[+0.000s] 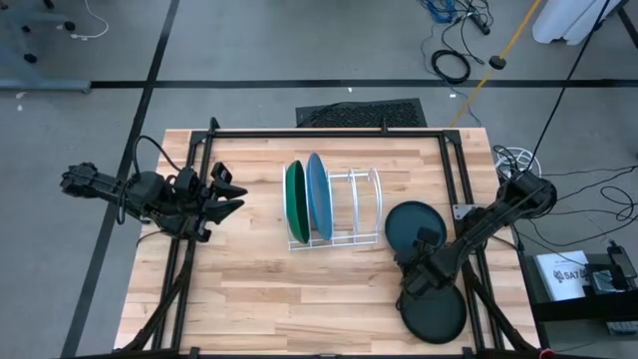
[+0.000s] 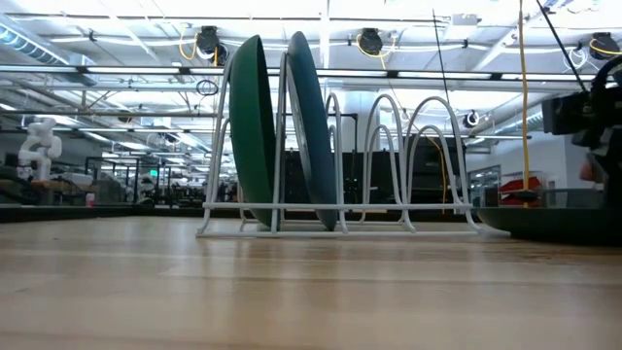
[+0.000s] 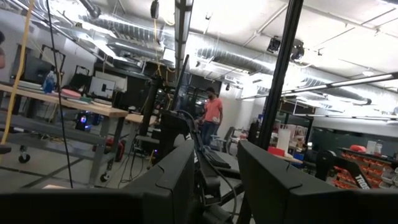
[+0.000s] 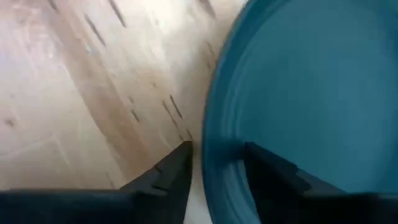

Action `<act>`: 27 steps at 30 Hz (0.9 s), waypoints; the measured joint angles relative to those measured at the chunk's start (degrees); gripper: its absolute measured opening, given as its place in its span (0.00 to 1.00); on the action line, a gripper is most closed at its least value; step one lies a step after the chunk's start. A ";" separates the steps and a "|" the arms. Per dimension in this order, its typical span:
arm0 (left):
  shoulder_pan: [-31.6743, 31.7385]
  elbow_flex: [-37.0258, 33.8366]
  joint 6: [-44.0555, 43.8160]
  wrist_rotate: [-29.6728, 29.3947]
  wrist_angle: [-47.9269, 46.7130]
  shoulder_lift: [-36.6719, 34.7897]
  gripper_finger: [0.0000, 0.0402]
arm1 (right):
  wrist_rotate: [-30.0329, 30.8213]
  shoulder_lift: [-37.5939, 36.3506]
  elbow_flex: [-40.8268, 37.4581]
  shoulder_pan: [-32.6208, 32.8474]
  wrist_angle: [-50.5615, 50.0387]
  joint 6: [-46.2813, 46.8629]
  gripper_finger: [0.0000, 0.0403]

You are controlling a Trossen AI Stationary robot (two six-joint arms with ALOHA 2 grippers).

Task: Sort dishes
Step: Put the dark blue plate into the white dish rack

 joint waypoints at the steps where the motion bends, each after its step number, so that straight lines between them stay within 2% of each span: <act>1: 0.00 0.00 0.00 -0.01 0.00 0.00 0.34 | -0.05 0.09 0.01 -0.14 0.42 -0.52 0.30; 7: 0.00 0.00 -0.02 0.00 -0.02 0.00 0.34 | 1.31 0.08 -0.06 -0.32 2.12 -2.19 0.07; 9: 0.00 0.00 -0.03 0.00 -0.02 -0.01 0.34 | 1.80 -0.15 -0.06 -0.26 2.19 -2.08 0.03; 13: 0.00 0.00 -0.02 0.00 -0.02 -0.02 0.34 | 2.83 -1.37 0.22 0.40 1.63 -0.26 0.03; 17: 0.00 0.00 -0.02 0.00 -0.02 -0.02 0.34 | 6.37 -2.88 3.55 1.39 -2.70 2.45 0.01; 27: 0.00 0.00 -0.02 0.00 -0.11 0.00 0.34 | 20.22 -5.51 19.06 3.60 -22.24 12.72 0.00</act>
